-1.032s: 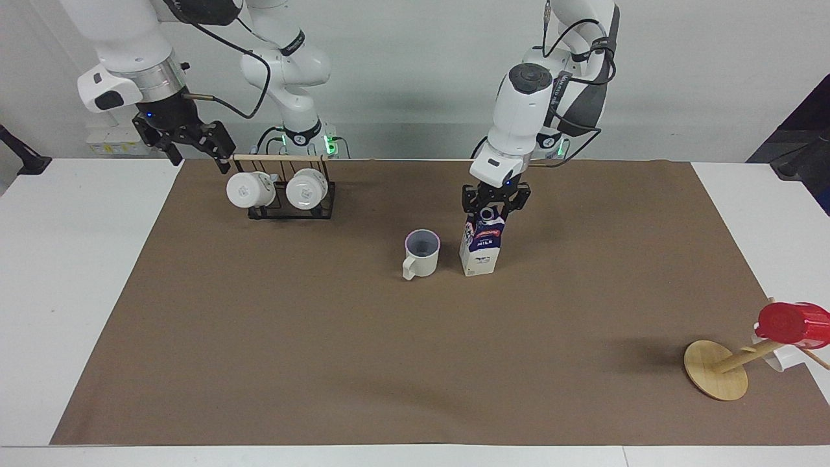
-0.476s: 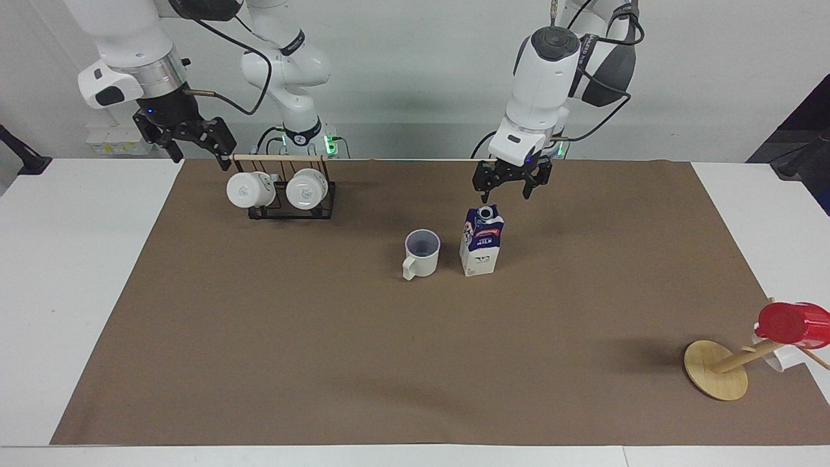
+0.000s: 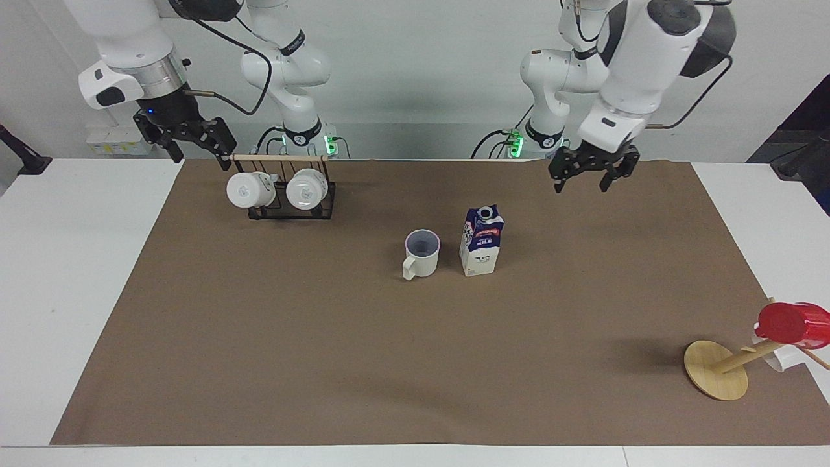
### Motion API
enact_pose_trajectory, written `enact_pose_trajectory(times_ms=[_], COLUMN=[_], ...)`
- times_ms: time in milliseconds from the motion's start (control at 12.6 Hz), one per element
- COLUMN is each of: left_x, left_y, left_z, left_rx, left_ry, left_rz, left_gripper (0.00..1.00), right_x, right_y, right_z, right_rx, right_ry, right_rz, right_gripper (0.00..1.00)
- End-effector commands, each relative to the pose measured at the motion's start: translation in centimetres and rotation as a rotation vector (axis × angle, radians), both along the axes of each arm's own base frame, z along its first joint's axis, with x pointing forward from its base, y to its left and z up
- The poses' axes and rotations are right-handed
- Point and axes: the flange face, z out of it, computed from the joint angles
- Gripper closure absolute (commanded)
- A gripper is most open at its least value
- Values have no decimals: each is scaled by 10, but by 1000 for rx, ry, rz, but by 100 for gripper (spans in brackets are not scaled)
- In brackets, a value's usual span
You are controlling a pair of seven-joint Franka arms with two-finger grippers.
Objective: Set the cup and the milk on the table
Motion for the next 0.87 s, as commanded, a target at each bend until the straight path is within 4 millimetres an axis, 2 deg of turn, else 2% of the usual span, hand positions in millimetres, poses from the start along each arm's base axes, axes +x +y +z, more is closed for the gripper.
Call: enact_pose_trajectory(times_ms=[0, 159, 317, 556, 794], left_x=[6, 5, 1, -5, -13], left_y=[44, 65, 71, 73, 71], left_z=[29, 36, 34, 30, 40], left_rx=[-7, -3, 1, 4, 5], left_ry=[-29, -19, 11, 67, 56], left_rz=[12, 45, 7, -43, -49], left_gripper=[0, 0, 0, 0, 0], right_x=[-7, -9, -9, -10, -10], right_y=[-2, -3, -4, -4, -4], right_z=[0, 0, -1, -1, -1], right_rx=[8, 8, 8, 9, 9], right_ry=[-2, -4, -5, -5, -5], right_rz=[28, 26, 23, 23, 23], right_gripper=[0, 0, 0, 0, 0])
